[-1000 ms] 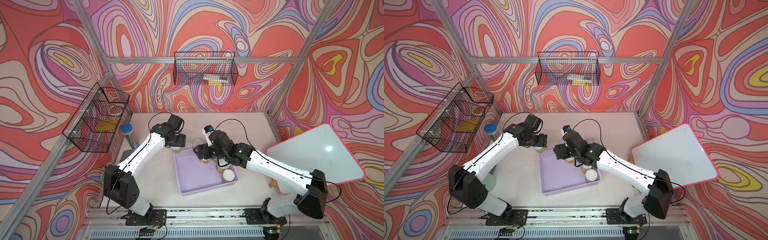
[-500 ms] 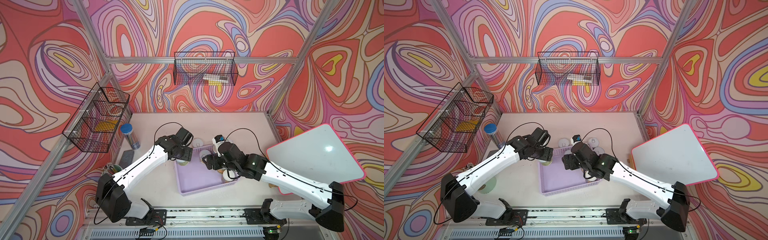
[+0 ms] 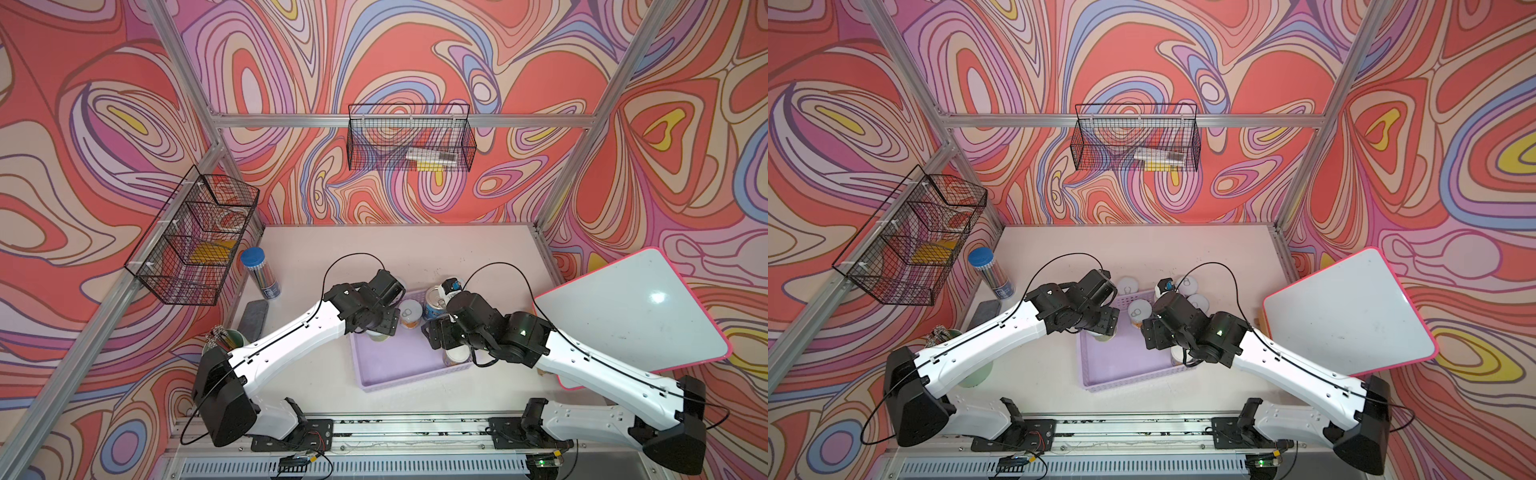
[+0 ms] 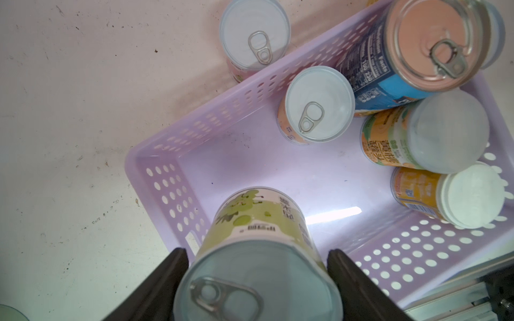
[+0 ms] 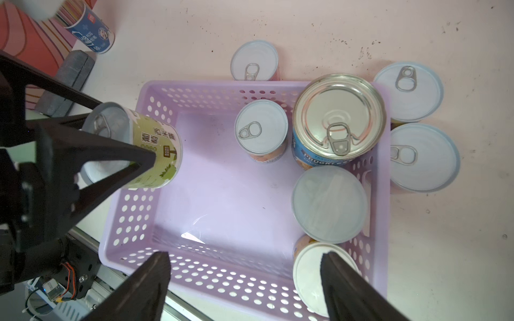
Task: Put the canned food in the basket
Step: Place the canned food in the basket.
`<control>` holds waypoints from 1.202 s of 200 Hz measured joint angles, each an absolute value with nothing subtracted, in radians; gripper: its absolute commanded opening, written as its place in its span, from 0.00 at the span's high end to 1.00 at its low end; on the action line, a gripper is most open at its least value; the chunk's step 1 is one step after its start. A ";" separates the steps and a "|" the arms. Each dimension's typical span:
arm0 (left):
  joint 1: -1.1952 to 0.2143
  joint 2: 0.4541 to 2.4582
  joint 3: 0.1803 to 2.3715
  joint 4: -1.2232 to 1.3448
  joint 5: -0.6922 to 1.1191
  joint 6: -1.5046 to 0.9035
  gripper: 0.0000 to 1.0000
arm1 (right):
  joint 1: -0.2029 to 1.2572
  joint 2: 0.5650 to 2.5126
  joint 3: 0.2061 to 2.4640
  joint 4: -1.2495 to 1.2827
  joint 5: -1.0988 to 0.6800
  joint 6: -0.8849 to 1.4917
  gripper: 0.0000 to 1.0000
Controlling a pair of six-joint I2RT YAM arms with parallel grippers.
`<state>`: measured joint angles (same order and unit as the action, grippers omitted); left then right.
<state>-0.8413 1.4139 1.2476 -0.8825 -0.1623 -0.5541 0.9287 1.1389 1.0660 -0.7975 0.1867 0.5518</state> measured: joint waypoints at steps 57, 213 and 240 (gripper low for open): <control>-0.918 1.427 1.208 -0.854 -0.186 -0.627 0.41 | 0.726 1.092 1.042 -0.757 -0.017 0.502 0.14; -1.039 1.650 1.229 -0.665 -0.326 -0.821 0.46 | 0.627 0.913 0.848 -0.668 -0.017 0.416 0.07; -1.042 1.670 1.229 -0.629 -0.337 -0.860 0.46 | 0.626 0.920 0.823 -0.669 -0.040 0.412 0.08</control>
<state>-1.0424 1.6695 1.2293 -0.6289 -0.3374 -0.8597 0.6262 0.9195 0.8230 -0.6685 -0.0399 0.4122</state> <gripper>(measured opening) 0.793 0.922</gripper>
